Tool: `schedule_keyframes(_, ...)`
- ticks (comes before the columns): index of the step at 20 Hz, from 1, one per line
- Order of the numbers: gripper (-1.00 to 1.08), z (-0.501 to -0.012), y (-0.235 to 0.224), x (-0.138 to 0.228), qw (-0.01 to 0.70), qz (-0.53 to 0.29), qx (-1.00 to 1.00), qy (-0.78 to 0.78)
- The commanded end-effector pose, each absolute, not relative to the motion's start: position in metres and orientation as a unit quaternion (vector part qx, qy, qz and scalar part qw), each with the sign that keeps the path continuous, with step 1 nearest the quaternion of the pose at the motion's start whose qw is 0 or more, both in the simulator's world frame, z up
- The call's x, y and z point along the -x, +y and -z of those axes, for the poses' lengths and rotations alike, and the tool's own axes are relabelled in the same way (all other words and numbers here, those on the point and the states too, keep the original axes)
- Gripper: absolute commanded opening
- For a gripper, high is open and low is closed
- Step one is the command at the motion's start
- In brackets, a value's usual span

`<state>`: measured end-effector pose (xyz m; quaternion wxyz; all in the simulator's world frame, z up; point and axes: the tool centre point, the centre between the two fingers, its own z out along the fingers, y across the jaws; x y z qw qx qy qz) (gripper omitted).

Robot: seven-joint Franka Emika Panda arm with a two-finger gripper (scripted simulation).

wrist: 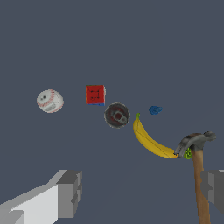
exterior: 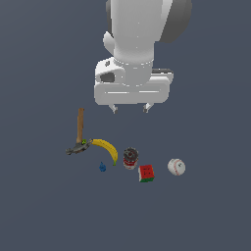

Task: Pick up a designated object from a clutter of objects.

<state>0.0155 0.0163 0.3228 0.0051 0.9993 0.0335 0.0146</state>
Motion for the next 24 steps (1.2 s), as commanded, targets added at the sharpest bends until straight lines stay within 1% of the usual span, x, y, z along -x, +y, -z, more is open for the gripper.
schedule_keyframes(1, 1.00, -0.315, 0.012, -0.020, 0.004, -0.014, -0.999, 0.034)
schedule_keyframes(9, 1.00, -0.268, -0.013, -0.046, -0.001, -0.010, -0.999, 0.039)
schedule_keyframes(17, 1.00, -0.187, -0.057, -0.074, -0.004, -0.006, -0.999, 0.047)
schedule_keyframes(24, 1.00, -0.129, -0.089, -0.084, -0.002, -0.002, -0.999, 0.052)
